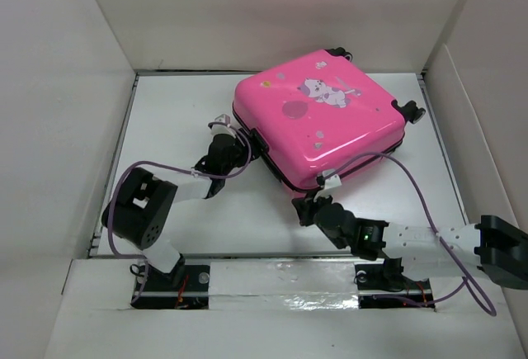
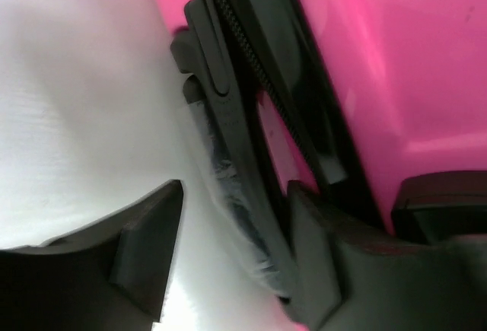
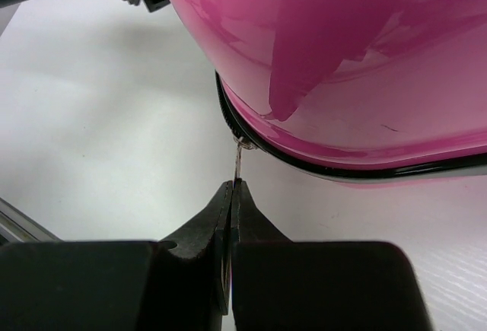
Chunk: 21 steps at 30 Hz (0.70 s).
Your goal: Pack the luggage
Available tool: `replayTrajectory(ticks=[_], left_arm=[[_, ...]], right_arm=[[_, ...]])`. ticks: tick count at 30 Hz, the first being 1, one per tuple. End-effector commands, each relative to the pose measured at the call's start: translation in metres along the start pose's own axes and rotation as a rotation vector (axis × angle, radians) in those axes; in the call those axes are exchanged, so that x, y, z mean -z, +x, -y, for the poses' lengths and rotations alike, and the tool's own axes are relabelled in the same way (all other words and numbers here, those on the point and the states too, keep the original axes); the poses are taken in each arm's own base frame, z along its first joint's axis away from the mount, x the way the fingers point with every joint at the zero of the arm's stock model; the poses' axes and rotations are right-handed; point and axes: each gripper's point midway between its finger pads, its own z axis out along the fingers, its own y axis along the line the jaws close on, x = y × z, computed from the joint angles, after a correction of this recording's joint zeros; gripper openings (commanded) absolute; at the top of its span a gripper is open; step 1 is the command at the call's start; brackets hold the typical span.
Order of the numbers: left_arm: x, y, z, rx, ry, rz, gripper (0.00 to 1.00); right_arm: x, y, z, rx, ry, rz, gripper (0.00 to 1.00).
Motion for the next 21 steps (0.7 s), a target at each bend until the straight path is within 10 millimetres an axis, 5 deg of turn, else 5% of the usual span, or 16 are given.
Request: replayTrajectory(ticks=[1, 7, 8, 14, 21], left_arm=[[-0.02, -0.03, 0.044, 0.026, 0.136, 0.097, 0.49], [-0.039, -0.01, 0.038, 0.096, 0.125, 0.103, 0.19], [-0.04, -0.011, 0.038, 0.1, 0.121, 0.11, 0.0], [-0.026, -0.01, 0.023, 0.058, 0.079, 0.147, 0.0], [0.03, 0.013, -0.02, 0.041, 0.036, 0.137, 0.0]], right_arm=[[0.009, -0.013, -0.058, -0.07, -0.212, -0.005, 0.0], [0.007, -0.016, -0.058, -0.061, -0.208, -0.003, 0.0], [0.007, -0.016, -0.059, -0.056, -0.211, -0.006, 0.0], [0.005, -0.019, -0.052, -0.035, -0.199, -0.01, 0.0], [0.007, -0.031, -0.038, -0.012, -0.233, -0.018, 0.0]])
